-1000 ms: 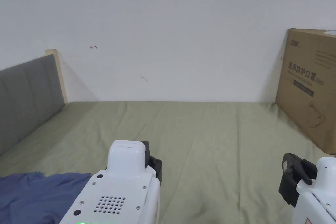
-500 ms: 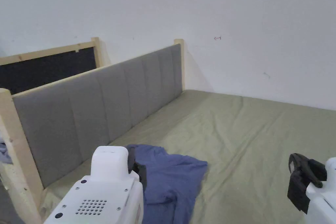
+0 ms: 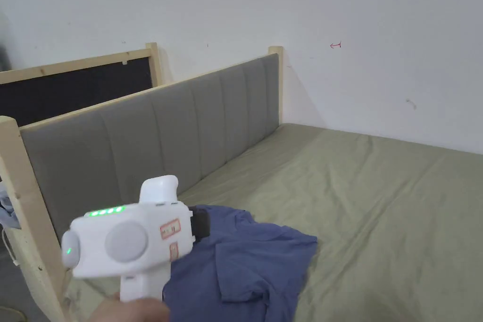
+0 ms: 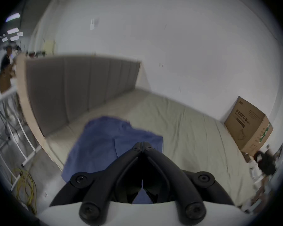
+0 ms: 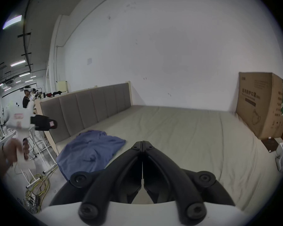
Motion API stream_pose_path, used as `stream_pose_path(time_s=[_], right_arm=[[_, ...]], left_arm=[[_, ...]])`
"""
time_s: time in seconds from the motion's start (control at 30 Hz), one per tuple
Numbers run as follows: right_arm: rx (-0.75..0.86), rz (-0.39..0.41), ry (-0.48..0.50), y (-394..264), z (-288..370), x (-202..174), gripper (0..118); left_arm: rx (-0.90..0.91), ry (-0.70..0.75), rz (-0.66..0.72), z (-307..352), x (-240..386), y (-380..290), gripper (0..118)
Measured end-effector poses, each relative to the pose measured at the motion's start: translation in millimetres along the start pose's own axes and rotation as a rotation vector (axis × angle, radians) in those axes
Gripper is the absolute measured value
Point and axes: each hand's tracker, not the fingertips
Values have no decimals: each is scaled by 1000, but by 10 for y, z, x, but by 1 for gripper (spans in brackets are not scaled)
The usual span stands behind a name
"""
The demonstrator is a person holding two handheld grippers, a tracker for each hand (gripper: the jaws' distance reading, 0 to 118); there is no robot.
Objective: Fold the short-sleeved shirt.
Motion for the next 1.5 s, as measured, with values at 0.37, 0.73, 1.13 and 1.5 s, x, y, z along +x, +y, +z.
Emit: stream_pose_path(time_s=[0.37, 0.73, 1.13, 1.5], right_arm=[[-168, -64, -91, -361, -116, 569, 0], [-248, -145, -103, -541, -243, 812, 0], [-242, -185, -73, -468, -89, 805, 0], [-113, -230, -104, -221, 441, 958, 0]], left_arm=[[-333, 226, 94, -1737, -565, 14, 102], [-335, 327, -128, -2150, -267, -772, 118], [-245, 208, -15, -1305, -131, -350, 0], [125, 44, -249, 56, 622, 794, 0]])
